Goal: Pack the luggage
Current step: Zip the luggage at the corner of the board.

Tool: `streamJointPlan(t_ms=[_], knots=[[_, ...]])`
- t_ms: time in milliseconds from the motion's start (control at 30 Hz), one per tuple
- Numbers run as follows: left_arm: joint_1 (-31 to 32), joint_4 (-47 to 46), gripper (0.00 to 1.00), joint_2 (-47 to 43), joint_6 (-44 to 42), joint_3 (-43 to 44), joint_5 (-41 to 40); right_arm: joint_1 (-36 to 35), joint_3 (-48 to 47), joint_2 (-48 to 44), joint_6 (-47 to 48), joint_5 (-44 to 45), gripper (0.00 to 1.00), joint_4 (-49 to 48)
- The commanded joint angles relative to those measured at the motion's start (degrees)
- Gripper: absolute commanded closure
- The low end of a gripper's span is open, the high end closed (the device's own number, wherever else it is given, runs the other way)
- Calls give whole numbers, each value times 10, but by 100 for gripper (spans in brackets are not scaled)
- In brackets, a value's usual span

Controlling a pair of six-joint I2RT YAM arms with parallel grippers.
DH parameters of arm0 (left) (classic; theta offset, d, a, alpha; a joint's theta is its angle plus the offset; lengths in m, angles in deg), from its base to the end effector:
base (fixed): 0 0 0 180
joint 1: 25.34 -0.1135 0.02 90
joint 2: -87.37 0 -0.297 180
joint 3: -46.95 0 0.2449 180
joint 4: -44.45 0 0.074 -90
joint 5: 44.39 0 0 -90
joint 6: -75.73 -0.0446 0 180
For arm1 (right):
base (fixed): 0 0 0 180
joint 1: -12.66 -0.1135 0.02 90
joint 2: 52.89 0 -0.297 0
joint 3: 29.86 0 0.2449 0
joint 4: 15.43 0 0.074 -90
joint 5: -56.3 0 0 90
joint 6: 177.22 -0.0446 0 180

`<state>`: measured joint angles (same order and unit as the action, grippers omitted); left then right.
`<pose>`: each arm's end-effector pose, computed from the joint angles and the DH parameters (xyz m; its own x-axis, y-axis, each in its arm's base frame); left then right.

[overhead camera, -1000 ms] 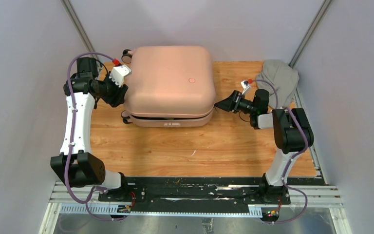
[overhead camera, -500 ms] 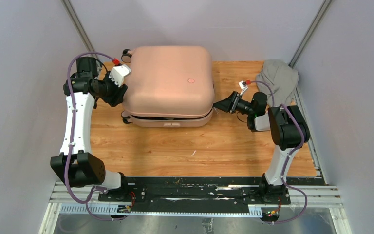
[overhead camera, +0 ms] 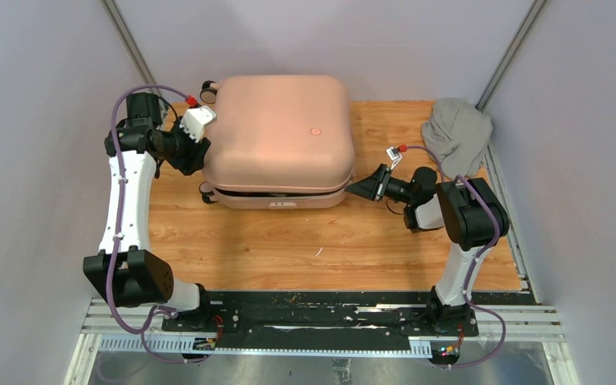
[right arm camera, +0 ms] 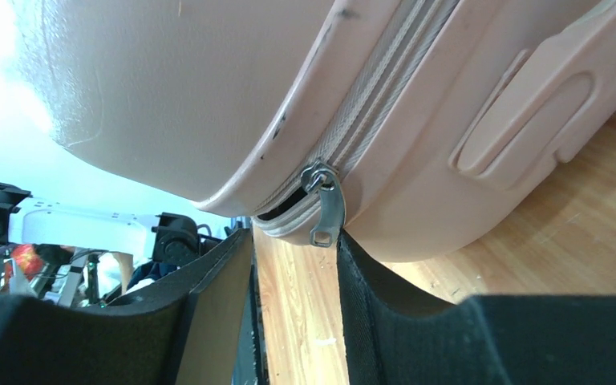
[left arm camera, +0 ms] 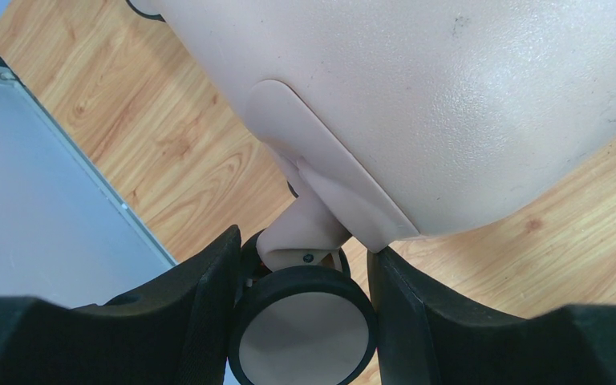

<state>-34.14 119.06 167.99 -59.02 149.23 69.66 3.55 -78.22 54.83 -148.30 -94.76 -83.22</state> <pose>0.2679 0.0231 0.4054 -0.4877 0.5751 -0.6569 0.6284 0.7535 0.1932 0.3194 0.0907 0.1997 -0.7452 0.3095 -0.5907 -0.5771 0.1445 0.8038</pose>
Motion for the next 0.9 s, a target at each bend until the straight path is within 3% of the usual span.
streamJointPlan(t_ms=[0,267,533,867], knots=[[5,-53,100,-10,29,36,22,-20,3,-21,-16,-23,55,-51],[5,-53,100,-17,24,33,18,-3,-21,-7,-18,-23,52,-43],[6,-53,100,-17,23,30,17,27,-35,0,-20,-25,59,-41],[5,-53,100,-18,23,33,6,37,-59,44,-54,-35,55,-74]])
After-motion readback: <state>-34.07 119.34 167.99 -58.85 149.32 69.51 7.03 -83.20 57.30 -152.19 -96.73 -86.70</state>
